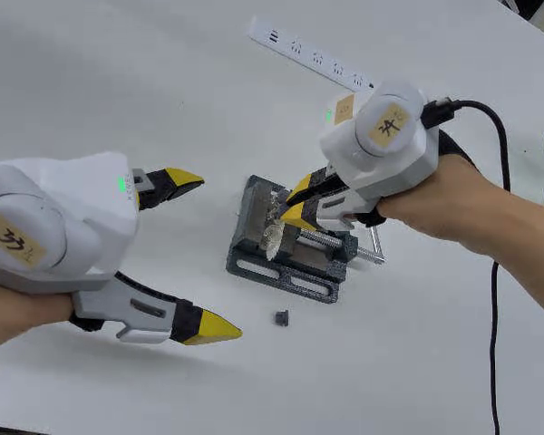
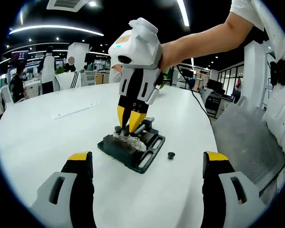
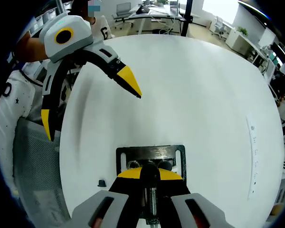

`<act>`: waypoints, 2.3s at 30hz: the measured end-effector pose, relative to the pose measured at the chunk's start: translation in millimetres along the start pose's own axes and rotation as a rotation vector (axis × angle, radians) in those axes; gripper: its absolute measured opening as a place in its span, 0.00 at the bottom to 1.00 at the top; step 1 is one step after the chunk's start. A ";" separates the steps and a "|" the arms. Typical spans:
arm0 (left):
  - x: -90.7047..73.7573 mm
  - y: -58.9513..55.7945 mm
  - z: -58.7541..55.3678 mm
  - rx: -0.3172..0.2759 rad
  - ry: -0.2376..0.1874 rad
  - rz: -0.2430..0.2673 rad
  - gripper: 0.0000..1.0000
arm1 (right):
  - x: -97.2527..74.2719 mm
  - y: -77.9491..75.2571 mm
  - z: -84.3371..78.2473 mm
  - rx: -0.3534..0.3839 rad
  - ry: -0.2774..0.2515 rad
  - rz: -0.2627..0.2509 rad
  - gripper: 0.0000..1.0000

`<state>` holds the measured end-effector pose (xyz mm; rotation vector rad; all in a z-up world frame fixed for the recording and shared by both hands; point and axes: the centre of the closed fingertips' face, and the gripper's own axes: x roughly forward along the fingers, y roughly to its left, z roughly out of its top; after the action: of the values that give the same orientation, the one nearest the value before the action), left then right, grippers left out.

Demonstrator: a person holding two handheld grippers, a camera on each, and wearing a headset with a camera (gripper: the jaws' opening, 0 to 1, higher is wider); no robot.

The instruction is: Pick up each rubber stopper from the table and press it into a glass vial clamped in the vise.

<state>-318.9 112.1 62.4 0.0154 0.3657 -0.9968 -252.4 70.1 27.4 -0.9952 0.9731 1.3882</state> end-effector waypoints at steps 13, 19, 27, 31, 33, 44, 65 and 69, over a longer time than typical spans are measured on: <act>1.6 -1.8 0.1 -0.001 -0.001 -0.008 0.95 | 1.0 1.2 0.2 -0.023 0.013 -0.002 0.05; 1.3 -2.5 0.8 0.001 -0.002 -0.008 0.95 | 0.4 -0.4 -1.4 -0.025 0.022 0.002 0.05; 0.7 -2.9 1.1 0.001 -0.003 -0.011 0.94 | 1.7 0.5 1.5 -0.044 0.043 0.007 0.05; 0.5 -2.4 1.5 -0.001 -0.005 -0.010 0.94 | 1.8 2.1 0.6 -0.059 0.060 0.006 0.05; 0.6 -1.8 1.8 -0.002 -0.006 -0.009 0.94 | 2.0 0.4 0.5 -0.059 0.063 0.007 0.05; 0.9 1.0 0.8 -0.006 -0.010 -0.005 0.93 | 2.7 1.0 0.2 -0.042 0.088 0.013 0.04; 0.7 -1.2 3.9 -0.002 -0.010 -0.004 0.92 | 2.6 1.6 -0.8 -0.036 0.043 0.020 0.08; 1.4 -1.1 3.9 -0.001 -0.010 -0.006 0.92 | 0.9 2.4 0.7 -0.028 0.031 0.018 0.08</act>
<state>-318.0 109.6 65.9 0.0081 0.3573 -1.0027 -254.8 71.0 26.7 -1.0337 0.9905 1.4081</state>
